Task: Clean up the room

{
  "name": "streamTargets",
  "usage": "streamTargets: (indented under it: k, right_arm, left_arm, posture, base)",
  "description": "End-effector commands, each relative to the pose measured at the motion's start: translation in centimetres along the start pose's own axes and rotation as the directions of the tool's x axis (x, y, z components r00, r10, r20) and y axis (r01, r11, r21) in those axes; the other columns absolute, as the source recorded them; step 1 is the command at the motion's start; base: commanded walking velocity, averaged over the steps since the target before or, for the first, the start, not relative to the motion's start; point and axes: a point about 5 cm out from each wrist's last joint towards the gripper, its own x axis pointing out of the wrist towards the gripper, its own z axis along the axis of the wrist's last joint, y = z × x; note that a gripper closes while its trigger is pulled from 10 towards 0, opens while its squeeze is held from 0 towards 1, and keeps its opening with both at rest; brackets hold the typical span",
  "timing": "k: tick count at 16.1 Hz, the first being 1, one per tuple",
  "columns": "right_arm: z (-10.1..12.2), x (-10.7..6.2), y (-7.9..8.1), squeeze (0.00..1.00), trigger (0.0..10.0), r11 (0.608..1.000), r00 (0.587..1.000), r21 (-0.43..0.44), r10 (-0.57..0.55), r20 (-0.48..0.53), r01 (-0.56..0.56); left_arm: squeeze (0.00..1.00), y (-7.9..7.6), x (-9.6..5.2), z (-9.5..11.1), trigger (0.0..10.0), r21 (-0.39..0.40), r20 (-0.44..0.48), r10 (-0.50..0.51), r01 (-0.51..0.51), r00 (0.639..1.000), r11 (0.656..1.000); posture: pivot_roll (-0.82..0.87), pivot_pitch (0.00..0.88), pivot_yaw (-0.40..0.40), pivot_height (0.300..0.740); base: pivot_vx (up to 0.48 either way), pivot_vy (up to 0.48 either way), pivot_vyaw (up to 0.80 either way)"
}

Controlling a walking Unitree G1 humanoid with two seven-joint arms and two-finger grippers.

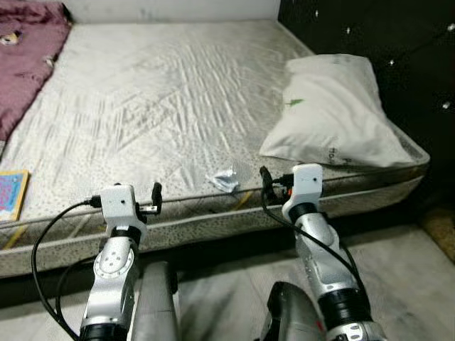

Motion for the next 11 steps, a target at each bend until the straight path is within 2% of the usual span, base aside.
streamTargets:
  k: [1, 5, 11]
  right_arm:
    - [0.14, 0.02, -0.18, 0.00, 10.0, 1.000, 1.000, 0.009, -0.007, 0.004, 0.007]
    - [0.12, 0.00, -0.11, 0.00, 10.0, 1.000, 1.000, 0.007, -0.007, 0.002, 0.007]
    - [-0.03, 0.22, -0.04, 0.00, 10.0, 1.000, 1.000, -0.030, 0.002, -0.015, -0.003]
  left_arm:
    - [0.00, -0.04, 0.17, 0.50, 10.0, -0.003, 0.013, 0.000, 0.000, 1.000, 1.000]
    - [0.00, -0.15, 0.27, 0.61, 10.0, 0.000, 0.017, -0.007, 0.007, 1.000, 1.000]
    - [0.00, -0.20, 0.44, 0.71, 10.0, 0.001, 0.021, -0.004, 0.004, 1.000, 1.000]
  posture:
    - [0.11, 0.000, -0.052, 0.559]
    - [0.11, 0.000, -0.046, 0.509]
    - [0.11, 0.000, -0.049, 0.504]
  base:
    - [0.000, 0.000, 0.00]
    - [0.000, 0.000, 0.00]
    - [0.000, 0.000, 0.00]
